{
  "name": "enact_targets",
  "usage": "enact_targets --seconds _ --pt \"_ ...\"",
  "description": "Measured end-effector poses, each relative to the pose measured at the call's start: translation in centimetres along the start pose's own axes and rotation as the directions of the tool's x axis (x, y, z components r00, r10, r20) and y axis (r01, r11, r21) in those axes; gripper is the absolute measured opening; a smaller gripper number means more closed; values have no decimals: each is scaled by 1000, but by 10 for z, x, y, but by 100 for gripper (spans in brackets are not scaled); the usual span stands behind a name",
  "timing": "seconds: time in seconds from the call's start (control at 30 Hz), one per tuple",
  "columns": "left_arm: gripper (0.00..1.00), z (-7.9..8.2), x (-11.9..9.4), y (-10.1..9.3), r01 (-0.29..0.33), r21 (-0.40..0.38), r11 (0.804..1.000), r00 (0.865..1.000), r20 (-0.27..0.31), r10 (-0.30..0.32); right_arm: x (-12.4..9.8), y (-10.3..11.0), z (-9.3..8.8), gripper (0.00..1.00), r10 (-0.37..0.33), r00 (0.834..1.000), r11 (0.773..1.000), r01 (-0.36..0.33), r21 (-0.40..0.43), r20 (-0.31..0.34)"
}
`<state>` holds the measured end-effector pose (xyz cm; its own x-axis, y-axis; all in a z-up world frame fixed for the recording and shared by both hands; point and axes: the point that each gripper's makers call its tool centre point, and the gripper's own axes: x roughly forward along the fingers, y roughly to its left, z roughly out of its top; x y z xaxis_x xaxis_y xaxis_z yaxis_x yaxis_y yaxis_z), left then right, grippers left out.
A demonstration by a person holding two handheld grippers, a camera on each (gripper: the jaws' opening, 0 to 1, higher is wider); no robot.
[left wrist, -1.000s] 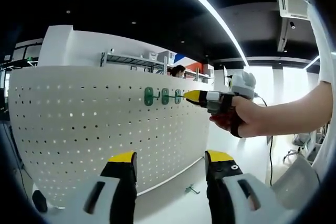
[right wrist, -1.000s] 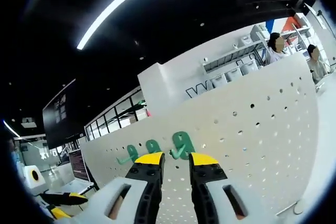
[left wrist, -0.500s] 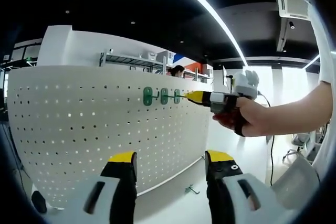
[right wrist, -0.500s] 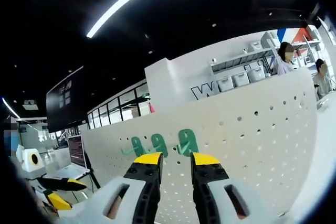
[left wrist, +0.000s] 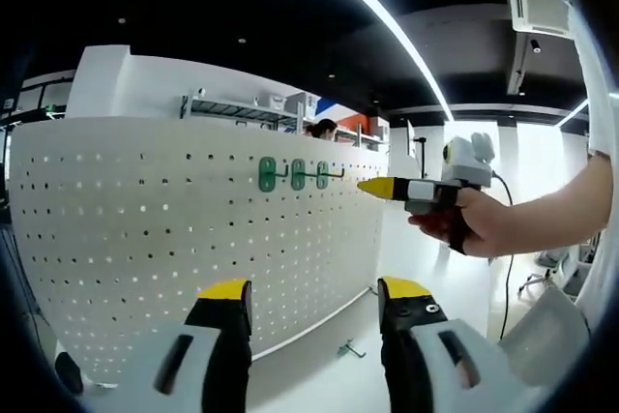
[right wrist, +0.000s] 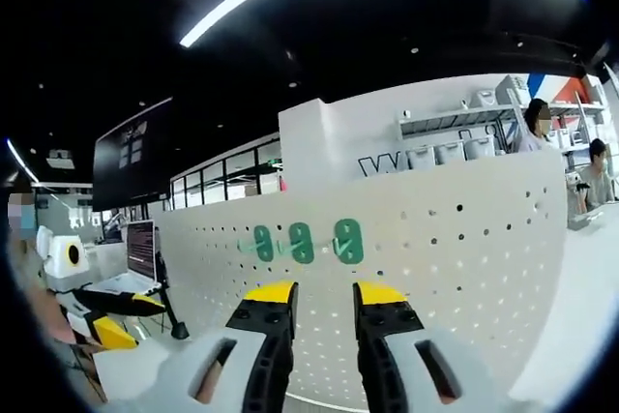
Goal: Insert the hook assembly into the mounting plate slot until the hook locks in place.
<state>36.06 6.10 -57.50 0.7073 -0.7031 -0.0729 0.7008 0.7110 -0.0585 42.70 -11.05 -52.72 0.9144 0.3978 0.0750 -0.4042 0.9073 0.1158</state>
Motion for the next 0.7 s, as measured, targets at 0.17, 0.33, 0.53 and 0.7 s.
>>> enact_targets --seconds 0.17,0.33,0.53,0.7 --pt "54 -1 0 -1 4 -1 1000 1000 -3 -4 -12 -1 -6 23 -2 1000 1000 2 -5 -5" --pt "55 -3 1 -2 9 -1 1000 1000 -4 -9 -22 2 -11 23 2 1000 1000 -2 -17 -9" --pt "55 -5 1 -5 16 4 1000 1000 -7 -16 -31 8 -12 24 18 1000 999 -18 -32 -6" --pt "56 -7 0 -4 12 5 1000 1000 -13 -12 -38 12 -18 27 27 999 999 -27 -47 -17"
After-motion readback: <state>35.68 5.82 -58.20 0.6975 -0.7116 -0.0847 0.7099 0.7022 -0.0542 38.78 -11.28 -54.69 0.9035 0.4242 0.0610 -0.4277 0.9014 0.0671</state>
